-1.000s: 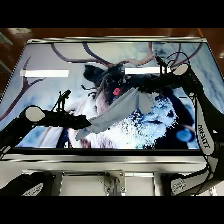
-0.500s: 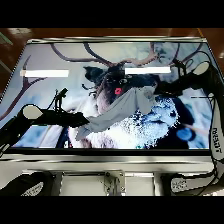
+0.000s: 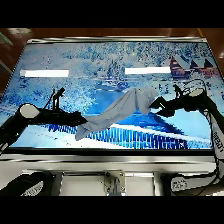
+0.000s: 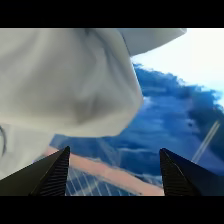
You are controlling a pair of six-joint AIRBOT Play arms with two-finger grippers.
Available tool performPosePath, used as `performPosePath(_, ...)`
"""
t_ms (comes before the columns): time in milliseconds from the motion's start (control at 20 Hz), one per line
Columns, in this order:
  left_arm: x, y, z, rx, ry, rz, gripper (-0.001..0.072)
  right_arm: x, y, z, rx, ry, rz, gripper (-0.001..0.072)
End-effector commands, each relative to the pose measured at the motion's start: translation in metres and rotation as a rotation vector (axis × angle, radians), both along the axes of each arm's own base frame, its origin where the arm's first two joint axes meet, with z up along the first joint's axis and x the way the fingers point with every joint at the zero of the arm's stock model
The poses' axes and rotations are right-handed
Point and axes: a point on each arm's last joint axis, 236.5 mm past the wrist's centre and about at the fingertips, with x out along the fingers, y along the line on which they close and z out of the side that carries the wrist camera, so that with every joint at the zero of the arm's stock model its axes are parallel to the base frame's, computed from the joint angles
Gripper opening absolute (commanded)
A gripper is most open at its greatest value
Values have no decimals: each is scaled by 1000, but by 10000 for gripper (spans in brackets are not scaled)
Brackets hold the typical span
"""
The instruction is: Fold the shirts.
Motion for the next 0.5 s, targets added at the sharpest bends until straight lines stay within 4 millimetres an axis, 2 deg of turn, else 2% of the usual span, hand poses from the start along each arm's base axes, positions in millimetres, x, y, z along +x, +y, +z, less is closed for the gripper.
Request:
performPosePath(0, 2, 1, 0, 1, -4, 5, 43, 17, 22, -18, 57, -19, -113, 680)
performPosePath(100, 1, 1, 0, 1, -3, 4, 43, 33, 37, -24, 82, -40, -166, 680)
performPosePath(200, 1, 1, 0, 1, -4, 3, 43, 52, 46, -21, 92, -86, -234, 657)
performPosePath(350, 5, 2, 0, 2, -15, 13, 43, 65, 51, -16, 111, -117, -288, 56)
performPosePath(450, 7, 4, 1, 10, -39, 0, 43, 65, 54, -5, 117, -149, -239, 59)
